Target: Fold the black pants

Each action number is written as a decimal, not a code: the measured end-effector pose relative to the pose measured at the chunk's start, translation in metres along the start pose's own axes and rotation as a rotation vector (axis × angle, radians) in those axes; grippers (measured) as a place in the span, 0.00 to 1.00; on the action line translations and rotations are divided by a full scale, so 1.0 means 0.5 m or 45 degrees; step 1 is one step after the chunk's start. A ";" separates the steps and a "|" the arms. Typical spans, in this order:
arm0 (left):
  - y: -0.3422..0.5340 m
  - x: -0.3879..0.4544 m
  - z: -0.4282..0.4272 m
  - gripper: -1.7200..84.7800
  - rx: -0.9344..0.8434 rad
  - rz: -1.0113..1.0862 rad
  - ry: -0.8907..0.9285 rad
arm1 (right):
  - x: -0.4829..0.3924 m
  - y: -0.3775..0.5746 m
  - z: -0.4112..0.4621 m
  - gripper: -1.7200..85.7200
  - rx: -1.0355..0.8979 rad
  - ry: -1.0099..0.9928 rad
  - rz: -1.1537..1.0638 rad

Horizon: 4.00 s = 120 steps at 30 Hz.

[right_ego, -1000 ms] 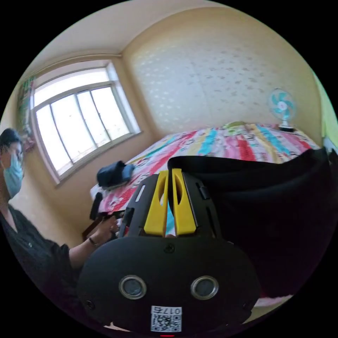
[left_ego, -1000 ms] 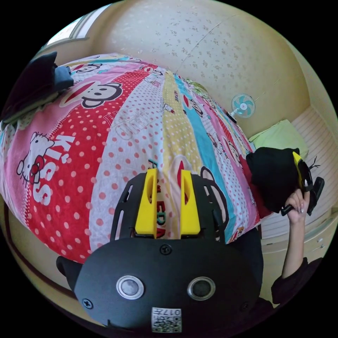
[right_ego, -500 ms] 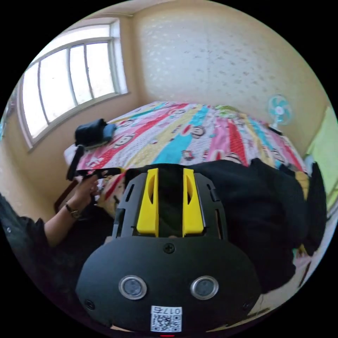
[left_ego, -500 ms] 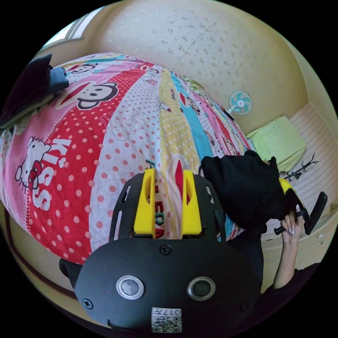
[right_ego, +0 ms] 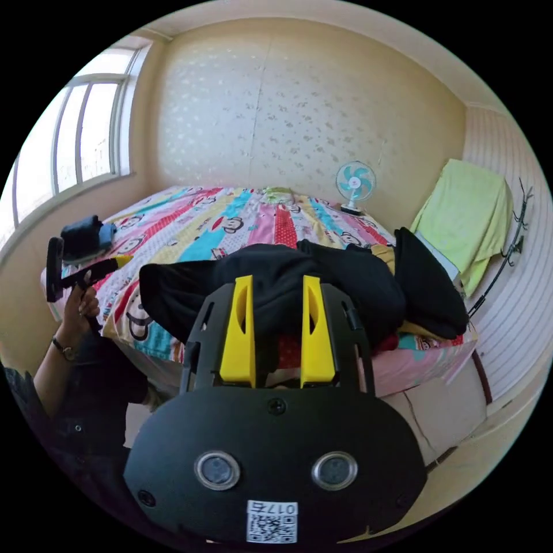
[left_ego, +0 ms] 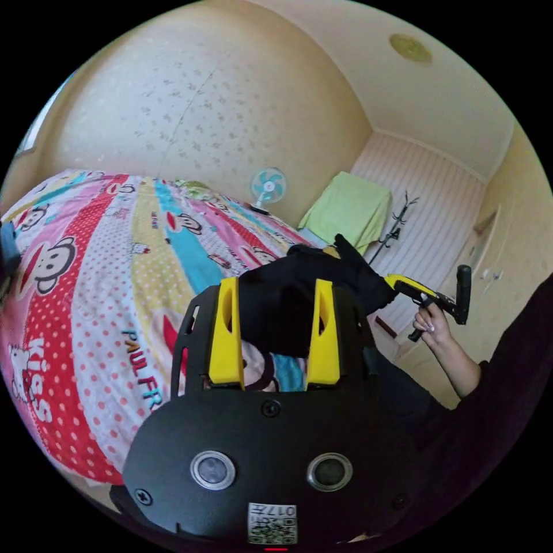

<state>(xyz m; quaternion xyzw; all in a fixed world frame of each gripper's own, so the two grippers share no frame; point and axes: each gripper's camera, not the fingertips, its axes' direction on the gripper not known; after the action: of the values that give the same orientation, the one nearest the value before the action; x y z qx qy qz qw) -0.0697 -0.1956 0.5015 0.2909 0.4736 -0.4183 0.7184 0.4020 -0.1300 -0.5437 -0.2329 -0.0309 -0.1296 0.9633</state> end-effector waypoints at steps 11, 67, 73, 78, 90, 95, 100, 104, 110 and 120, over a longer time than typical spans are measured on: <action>0.048 0.096 0.154 0.14 -0.330 0.045 -0.334 | 0.272 0.069 0.033 0.22 -0.058 -0.060 0.535; -0.145 -0.122 0.037 0.13 -0.318 -0.379 -0.487 | -0.431 -0.064 0.861 0.17 -0.848 -0.625 -0.762; -0.181 -0.142 0.026 0.12 -0.336 -0.383 -0.491 | -0.452 0.015 0.910 0.09 -0.865 -0.774 -0.657; -0.210 -0.163 -0.008 0.18 -0.294 -0.418 -0.405 | -0.492 0.058 0.745 0.06 -0.521 -0.668 -0.919; -0.193 -0.286 -0.201 0.26 0.196 -0.908 0.174 | -0.621 0.274 0.622 0.06 -0.548 -1.311 -1.561; -0.212 -0.291 -0.215 0.12 0.131 -0.928 0.011 | -0.670 0.241 0.671 0.08 -0.736 -1.484 -1.677; -0.222 -0.324 -0.211 0.09 0.087 -0.925 0.034 | -0.703 0.059 0.795 0.13 -0.613 -1.066 -1.419; -0.235 -0.327 -0.215 0.09 0.073 -0.897 0.018 | -0.769 0.043 1.049 0.17 -0.835 -0.427 -1.342; -0.233 -0.342 -0.216 0.09 0.070 -0.907 0.056 | -0.808 0.154 1.127 0.11 -0.953 -0.396 -1.391; -0.219 -0.344 -0.202 0.09 0.060 -0.906 0.086 | -0.835 0.239 1.084 0.06 -0.606 -0.161 -1.442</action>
<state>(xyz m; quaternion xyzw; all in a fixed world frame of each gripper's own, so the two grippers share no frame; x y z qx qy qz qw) -0.2447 -0.1100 0.6192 0.1380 0.5590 -0.6432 0.5048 0.0314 0.3182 -0.1639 -0.3962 -0.1771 -0.6103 0.6627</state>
